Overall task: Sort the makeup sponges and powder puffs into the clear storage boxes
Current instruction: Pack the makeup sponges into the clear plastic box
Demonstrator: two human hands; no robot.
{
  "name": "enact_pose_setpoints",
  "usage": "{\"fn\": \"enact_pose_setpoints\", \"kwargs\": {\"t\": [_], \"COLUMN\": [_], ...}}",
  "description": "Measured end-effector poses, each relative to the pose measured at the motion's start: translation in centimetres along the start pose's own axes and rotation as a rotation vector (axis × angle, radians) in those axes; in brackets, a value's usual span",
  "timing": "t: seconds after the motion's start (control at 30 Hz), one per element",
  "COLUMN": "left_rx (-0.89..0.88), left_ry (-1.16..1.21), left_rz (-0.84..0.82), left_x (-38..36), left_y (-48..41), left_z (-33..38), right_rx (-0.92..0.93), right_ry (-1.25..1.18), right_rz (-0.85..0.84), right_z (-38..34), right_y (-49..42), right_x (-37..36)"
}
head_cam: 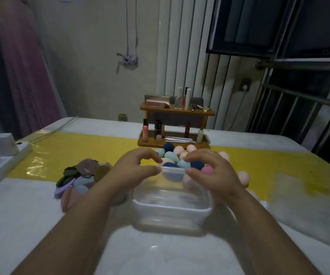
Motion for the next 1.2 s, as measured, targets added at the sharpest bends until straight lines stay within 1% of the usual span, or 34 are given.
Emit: {"fn": "enact_pose_setpoints", "kwargs": {"t": [0.07, 0.13, 0.23, 0.3, 0.4, 0.43, 0.5, 0.57, 0.6, 0.7, 0.8, 0.83, 0.9, 0.97, 1.0, 1.07, 1.13, 1.2], "left_rx": [0.112, 0.220, 0.285, 0.294, 0.281, 0.274, 0.264, 0.264, 0.264, 0.261, 0.252, 0.249, 0.260, 0.258, 0.230, 0.110, -0.037, -0.131], "left_ry": [0.028, 0.137, 0.288, 0.295, 0.246, 0.232, 0.235, 0.239, 0.238, 0.226, 0.212, 0.267, 0.468, 0.599, 0.621, 0.635, 0.518, 0.382], "left_rz": [-0.039, -0.056, -0.047, -0.010, 0.076, 0.117, 0.182, 0.197, 0.193, 0.181, 0.196, 0.229, 0.297, 0.301, 0.275, 0.165, 0.029, -0.015], "left_x": [-0.3, -0.5, -0.6, -0.1, 1.4, 2.0, 2.9, 3.1, 3.0, 2.9, 3.3, 3.5, 3.6, 3.4, 3.2, 2.7, 2.0, 1.6], "left_y": [0.0, 0.1, 0.0, 0.0, -0.5, -0.7, -0.9, -1.0, -1.1, -1.2, -1.2, -1.1, -0.7, -0.3, -0.3, -0.4, -0.2, -0.2], "left_z": [-1.2, -2.5, -3.6, -3.8, -4.0, -4.2, -4.5, -4.7, -4.8, -4.9, -4.7, -4.6, -4.1, -3.3, -2.9, -1.5, -0.2, 0.0], "right_rx": [-0.012, -0.038, -0.066, -0.032, 0.048, 0.065, 0.062, 0.070, 0.091, 0.161, 0.247, 0.278, 0.318, 0.333, 0.338, 0.338, 0.312, 0.291], "right_ry": [0.073, 0.132, 0.125, 0.125, 0.150, 0.167, 0.215, 0.307, 0.375, 0.533, 0.516, 0.468, 0.364, 0.313, 0.309, 0.313, 0.312, 0.312], "right_rz": [-0.091, -0.167, -0.218, -0.237, -0.286, -0.323, -0.464, -0.580, -0.591, -0.515, -0.375, -0.296, -0.125, 0.008, 0.064, 0.159, 0.207, 0.216], "right_z": [0.1, 0.9, 1.2, 0.9, -0.1, -0.3, -0.4, -0.3, -0.5, -1.4, -2.1, -2.4, -2.6, -2.8, -3.0, -3.3, -3.1, -2.7], "right_y": [-0.2, 0.0, 0.1, 0.1, 0.3, 0.4, 1.0, 1.5, 1.5, 1.0, 0.7, 0.7, 0.7, 0.7, 0.6, 0.6, 0.6, 0.6], "right_x": [-0.5, -1.3, -2.2, -2.3, -2.7, -2.9, -3.6, -4.3, -4.5, -4.6, -4.2, -3.7, -2.4, -1.3, -0.8, 0.2, 0.9, 1.1]}}
Point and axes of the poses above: each hand's wrist, its own y-axis away from the middle knuckle, its own x-axis out of the back of the hand, z = x × y, the point moved 7 cm from there along -y, towards the middle knuckle, and after that the axes turned 11 degrees about y, right-handed, at the moved point
